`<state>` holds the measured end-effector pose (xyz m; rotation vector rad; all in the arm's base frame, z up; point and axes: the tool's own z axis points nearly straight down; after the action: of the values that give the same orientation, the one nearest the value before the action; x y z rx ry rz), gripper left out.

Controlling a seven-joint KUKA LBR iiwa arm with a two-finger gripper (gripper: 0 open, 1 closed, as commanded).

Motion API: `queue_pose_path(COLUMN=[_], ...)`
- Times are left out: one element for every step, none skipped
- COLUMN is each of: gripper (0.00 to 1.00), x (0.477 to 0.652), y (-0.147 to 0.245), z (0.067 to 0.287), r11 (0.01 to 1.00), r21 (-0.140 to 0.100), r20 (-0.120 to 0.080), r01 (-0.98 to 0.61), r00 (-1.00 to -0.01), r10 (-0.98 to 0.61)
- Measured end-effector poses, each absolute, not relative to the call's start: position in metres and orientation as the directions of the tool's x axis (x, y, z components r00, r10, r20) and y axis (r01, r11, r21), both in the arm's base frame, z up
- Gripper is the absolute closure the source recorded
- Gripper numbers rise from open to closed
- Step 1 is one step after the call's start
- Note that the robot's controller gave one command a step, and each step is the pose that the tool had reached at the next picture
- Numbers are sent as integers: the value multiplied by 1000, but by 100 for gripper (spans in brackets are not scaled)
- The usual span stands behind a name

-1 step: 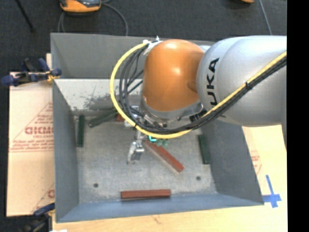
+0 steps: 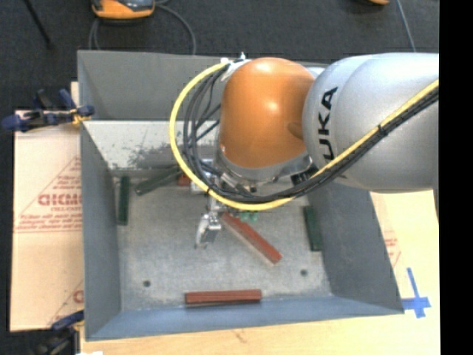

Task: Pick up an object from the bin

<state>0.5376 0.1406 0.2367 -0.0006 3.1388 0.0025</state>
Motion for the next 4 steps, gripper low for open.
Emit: queue_pose_path(gripper=[0,0,0,100], x=[551,563,552,591], y=[96,74,50,35], z=[231,185,158,88], r11=[999,999,987,926], r21=[1,-1,1,0], r20=[-3,-12,6,-4], r01=[-38,-44,-158,-377], r00=[-999,-999,-987,-926], r10=[-38,-44,-158,-377])
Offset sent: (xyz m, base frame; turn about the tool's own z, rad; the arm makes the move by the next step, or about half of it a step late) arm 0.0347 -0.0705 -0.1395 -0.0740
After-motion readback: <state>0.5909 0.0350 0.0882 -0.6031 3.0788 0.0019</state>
